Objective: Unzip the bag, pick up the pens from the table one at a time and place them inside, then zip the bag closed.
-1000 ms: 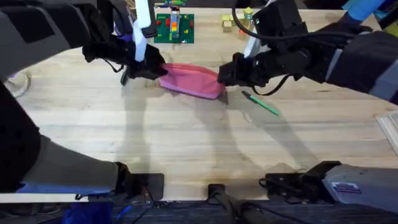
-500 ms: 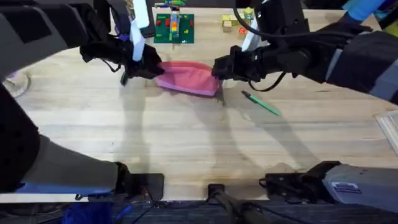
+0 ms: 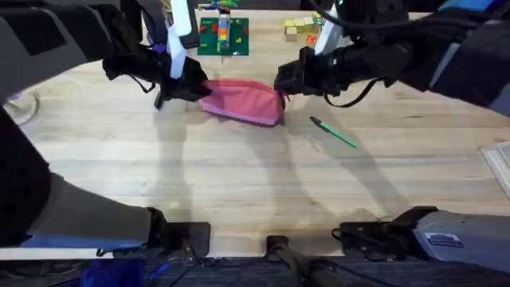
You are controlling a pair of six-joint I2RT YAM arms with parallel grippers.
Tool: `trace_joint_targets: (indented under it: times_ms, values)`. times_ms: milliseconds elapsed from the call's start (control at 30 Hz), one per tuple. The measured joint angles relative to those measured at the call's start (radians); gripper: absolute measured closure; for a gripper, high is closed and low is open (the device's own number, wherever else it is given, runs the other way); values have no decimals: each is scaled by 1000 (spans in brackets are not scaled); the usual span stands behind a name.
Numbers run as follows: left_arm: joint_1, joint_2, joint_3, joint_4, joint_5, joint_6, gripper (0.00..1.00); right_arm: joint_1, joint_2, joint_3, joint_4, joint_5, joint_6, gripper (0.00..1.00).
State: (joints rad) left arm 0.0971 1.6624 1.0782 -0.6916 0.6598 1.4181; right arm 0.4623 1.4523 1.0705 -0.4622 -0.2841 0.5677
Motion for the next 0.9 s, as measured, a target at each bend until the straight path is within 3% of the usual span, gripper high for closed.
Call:
trace_joint_targets:
  times_ms: [300, 500, 633, 900]
  values:
    - [-3, 0, 0, -4, 6, 0, 958, 33, 0, 15, -9, 44, -13, 968]
    - [-2, 0, 0, -3, -2, 0, 958, 86, 10, 15, 93, 65, -20, 968]
    - [-1, 0, 0, -3, -1, 0, 958, 112, 83, 15, 165, 73, -22, 969]
    - [-1, 0, 0, 1, 0, 0, 959, 126, 147, 27, 271, 51, -22, 969]
